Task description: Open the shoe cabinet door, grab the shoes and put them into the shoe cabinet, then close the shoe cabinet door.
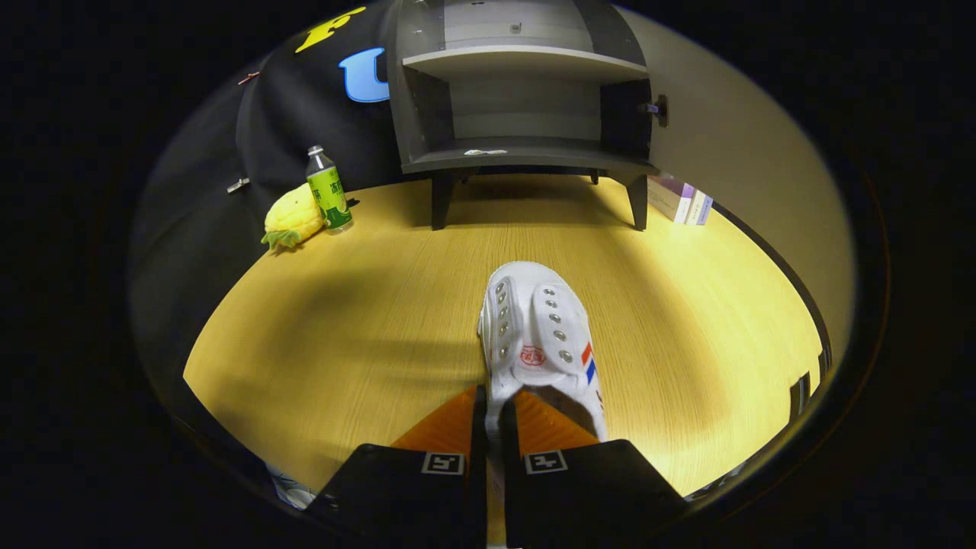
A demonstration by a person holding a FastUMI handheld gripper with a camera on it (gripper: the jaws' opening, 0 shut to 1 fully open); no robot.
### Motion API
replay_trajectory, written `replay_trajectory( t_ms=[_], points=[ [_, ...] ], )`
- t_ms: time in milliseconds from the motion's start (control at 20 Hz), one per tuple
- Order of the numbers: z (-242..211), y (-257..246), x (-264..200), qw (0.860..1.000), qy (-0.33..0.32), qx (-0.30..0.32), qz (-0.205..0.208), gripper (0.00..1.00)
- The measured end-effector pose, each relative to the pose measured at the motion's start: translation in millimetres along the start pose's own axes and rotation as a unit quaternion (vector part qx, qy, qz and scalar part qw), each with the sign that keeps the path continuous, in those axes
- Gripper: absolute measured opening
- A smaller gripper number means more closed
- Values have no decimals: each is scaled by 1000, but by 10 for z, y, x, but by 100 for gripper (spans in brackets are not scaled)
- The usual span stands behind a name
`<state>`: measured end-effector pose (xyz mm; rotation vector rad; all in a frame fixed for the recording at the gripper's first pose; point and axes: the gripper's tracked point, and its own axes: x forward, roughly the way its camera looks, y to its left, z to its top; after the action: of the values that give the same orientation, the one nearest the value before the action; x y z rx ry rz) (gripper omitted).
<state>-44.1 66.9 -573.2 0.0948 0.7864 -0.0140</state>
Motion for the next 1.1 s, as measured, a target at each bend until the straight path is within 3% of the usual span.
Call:
replay_trajectory(
  t_ms=[450, 550, 600, 900, 1100],
  points=[
    [97, -7, 161, 1000, -3, -4, 7, 14],
    [73, -20, 183, 1000, -5, 4, 4, 9],
    [89, -15, 173, 1000, -4, 5, 2, 5],
    [135, -68, 112, 1000, 3, 9, -3, 5],
    [423, -49, -82, 1000, -21, -2, -2, 5]
  ],
)
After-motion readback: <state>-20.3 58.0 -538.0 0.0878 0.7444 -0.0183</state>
